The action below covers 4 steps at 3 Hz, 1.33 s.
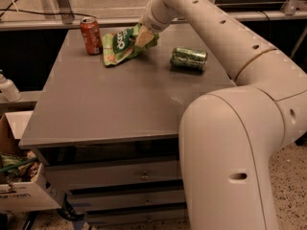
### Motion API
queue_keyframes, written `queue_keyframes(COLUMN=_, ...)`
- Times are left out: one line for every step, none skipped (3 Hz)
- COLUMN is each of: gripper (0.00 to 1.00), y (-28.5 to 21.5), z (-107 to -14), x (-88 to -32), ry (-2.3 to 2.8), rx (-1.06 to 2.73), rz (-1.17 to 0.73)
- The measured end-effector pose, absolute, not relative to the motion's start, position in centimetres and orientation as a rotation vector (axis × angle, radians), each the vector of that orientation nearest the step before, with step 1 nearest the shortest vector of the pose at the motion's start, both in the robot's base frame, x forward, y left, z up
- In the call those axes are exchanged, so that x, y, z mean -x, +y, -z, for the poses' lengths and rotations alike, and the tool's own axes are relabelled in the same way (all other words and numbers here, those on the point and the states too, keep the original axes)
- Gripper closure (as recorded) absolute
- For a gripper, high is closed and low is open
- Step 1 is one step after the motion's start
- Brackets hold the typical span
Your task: Move green rice chip bag near coke can
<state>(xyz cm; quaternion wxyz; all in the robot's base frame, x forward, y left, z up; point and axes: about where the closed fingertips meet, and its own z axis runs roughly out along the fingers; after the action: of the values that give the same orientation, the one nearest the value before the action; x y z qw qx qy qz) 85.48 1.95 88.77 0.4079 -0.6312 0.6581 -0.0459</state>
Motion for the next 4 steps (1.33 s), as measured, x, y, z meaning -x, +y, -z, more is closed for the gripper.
queue_keyframes(gripper=1.0, y=2.5, z=-87.7, x=-85.7, ry=1.683, rx=1.587, rz=0.07)
queue_keyframes(gripper=0.82, y=3.1, z=-86.5, x=-85.7, ry=1.709, rx=1.601, rz=0.024)
queue_keyframes(gripper=0.59, y=3.2, z=-86.5, x=-85.7, ry=1.71, rx=1.601, rz=0.021)
queue_keyframes(gripper=0.36, y=3.8, z=-85.8, x=-85.6, ry=1.723, rx=1.615, rz=-0.014)
